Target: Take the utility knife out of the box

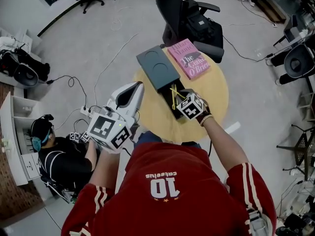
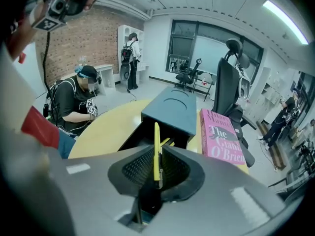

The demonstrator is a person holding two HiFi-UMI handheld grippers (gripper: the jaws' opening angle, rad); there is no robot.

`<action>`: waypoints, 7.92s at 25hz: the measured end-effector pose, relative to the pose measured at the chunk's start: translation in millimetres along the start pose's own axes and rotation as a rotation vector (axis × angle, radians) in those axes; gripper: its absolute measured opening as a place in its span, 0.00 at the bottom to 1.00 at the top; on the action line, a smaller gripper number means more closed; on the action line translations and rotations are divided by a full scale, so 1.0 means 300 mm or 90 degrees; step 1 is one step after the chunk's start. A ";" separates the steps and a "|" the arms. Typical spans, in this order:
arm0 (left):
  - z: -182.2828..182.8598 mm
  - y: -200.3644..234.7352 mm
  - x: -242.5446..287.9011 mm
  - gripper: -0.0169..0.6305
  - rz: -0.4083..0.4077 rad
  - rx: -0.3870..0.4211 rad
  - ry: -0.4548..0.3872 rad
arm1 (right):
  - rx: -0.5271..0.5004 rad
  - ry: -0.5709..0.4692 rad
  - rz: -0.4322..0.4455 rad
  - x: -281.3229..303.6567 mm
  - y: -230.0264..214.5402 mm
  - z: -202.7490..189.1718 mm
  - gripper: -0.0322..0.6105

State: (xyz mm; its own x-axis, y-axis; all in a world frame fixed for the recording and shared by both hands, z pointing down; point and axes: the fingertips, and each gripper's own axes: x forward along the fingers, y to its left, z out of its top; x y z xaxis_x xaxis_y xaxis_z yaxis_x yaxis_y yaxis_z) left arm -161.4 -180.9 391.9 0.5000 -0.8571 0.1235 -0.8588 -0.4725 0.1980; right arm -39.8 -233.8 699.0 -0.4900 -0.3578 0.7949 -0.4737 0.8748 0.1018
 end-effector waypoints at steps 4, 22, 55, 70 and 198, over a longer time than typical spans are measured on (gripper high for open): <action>0.007 -0.017 0.006 0.03 -0.003 0.007 0.000 | 0.010 -0.037 -0.013 -0.086 -0.015 0.036 0.13; 0.025 -0.129 0.058 0.03 -0.018 0.041 0.013 | -0.007 -0.252 -0.112 -0.571 -0.095 0.266 0.13; 0.032 -0.239 0.164 0.03 -0.068 0.055 0.024 | 0.182 -0.628 -0.202 -1.283 -0.223 0.413 0.13; -0.007 -0.213 0.213 0.03 -0.027 0.026 0.034 | 0.186 -0.613 -0.195 -1.275 -0.211 0.381 0.13; -1.087 -0.016 0.526 0.23 0.122 -0.113 0.618 | 0.259 -0.553 -0.181 -1.109 -0.218 0.288 0.13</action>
State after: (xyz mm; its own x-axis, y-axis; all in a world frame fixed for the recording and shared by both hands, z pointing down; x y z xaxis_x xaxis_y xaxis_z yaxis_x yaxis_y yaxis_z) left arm -42.2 -247.1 727.6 0.2969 -0.3397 0.8924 -0.9450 -0.2388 0.2235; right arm 90.9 -200.2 376.1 -0.6074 -0.7932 0.0438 -0.7914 0.5993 -0.1205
